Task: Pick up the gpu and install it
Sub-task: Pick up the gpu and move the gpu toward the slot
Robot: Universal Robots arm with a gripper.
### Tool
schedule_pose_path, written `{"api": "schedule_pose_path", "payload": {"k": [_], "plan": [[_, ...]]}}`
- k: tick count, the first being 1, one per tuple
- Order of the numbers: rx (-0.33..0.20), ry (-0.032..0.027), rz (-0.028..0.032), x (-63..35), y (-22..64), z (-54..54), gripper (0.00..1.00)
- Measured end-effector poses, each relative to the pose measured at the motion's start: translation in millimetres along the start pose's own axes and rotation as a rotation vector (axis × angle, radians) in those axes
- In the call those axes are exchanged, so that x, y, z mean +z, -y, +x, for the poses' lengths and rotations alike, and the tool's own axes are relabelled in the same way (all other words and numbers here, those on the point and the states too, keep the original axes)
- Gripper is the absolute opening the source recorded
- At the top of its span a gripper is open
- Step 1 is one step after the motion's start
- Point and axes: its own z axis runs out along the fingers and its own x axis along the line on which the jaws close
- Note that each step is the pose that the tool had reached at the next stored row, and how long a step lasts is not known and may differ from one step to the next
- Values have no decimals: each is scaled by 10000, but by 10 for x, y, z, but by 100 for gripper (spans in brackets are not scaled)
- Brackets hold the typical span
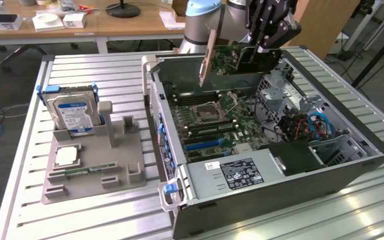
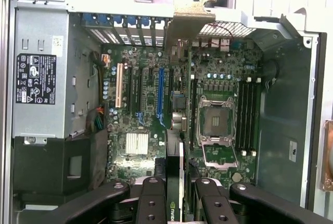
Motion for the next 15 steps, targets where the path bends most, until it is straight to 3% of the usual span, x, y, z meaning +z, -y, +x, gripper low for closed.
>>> {"api": "schedule_pose_path", "payload": {"k": [15], "plan": [[-1, 18, 0, 65, 2, 2, 26]]}}
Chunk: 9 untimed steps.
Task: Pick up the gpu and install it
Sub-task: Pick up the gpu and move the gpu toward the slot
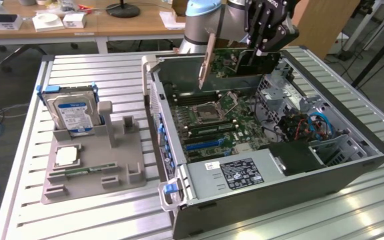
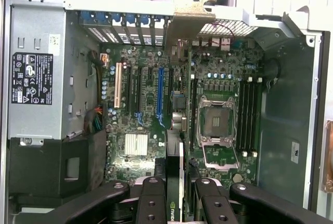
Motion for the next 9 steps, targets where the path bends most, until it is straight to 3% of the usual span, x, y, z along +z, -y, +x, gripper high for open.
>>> {"api": "schedule_pose_path", "payload": {"k": [9], "plan": [[0, 2, 1, 66, 2, 2, 26]]}}
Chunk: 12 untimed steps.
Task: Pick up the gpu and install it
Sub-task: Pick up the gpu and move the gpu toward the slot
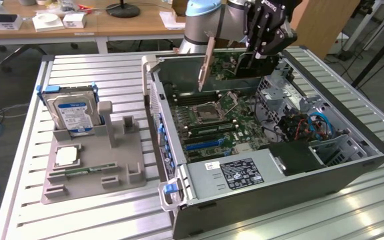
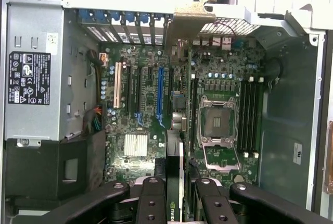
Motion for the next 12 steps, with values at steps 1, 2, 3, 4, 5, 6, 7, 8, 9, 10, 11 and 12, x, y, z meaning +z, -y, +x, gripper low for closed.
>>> {"api": "schedule_pose_path", "payload": {"k": [1, 2, 3, 4, 5, 6, 7, 8, 9, 10, 11, 12], "plan": [[0, 0, 0, 11, 0, 0, 26], [0, 0, 0, 20, 1, 0, 26], [0, -1, 0, 29, 1, 1, 26], [0, -1, 0, 35, 1, 1, 26], [0, -1, 0, 41, 1, 1, 26], [0, 0, 0, 50, 2, 1, 26], [0, 0, 0, 58, 2, 2, 26], [0, 0, 0, 65, 2, 2, 26], [0, 0, 0, 71, 3, 2, 26], [0, -1, 0, 77, 3, 2, 26], [0, 0, 0, 81, 3, 2, 26], [0, -1, -1, 82, 3, 2, 26]]}}
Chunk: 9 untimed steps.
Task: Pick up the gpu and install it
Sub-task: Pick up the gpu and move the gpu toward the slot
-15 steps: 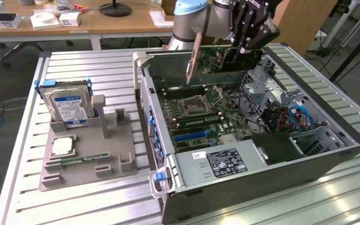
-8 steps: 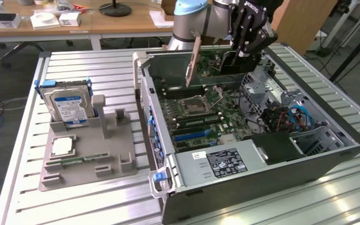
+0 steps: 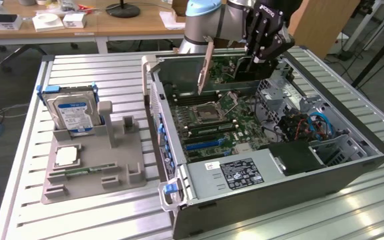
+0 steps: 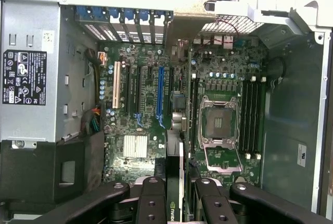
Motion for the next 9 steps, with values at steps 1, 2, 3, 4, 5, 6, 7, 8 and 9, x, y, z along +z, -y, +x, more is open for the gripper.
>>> {"api": "schedule_pose_path", "payload": {"k": [1, 2, 3, 4, 5, 6, 7, 8, 9], "plan": [[0, 0, 0, 0, 0, 0, 26], [0, -1, 0, 0, 0, 0, 26], [0, 0, 0, 0, 0, 0, 26], [0, 1, 0, 1, 0, 0, 26], [0, 3, 2, 6, 0, 0, 26], [0, 4, 2, 12, 0, 0, 26], [0, 1, 1, 15, 1, 0, 26], [0, 0, 0, 16, 0, 0, 26], [0, 0, 0, 17, 1, 0, 26]]}}
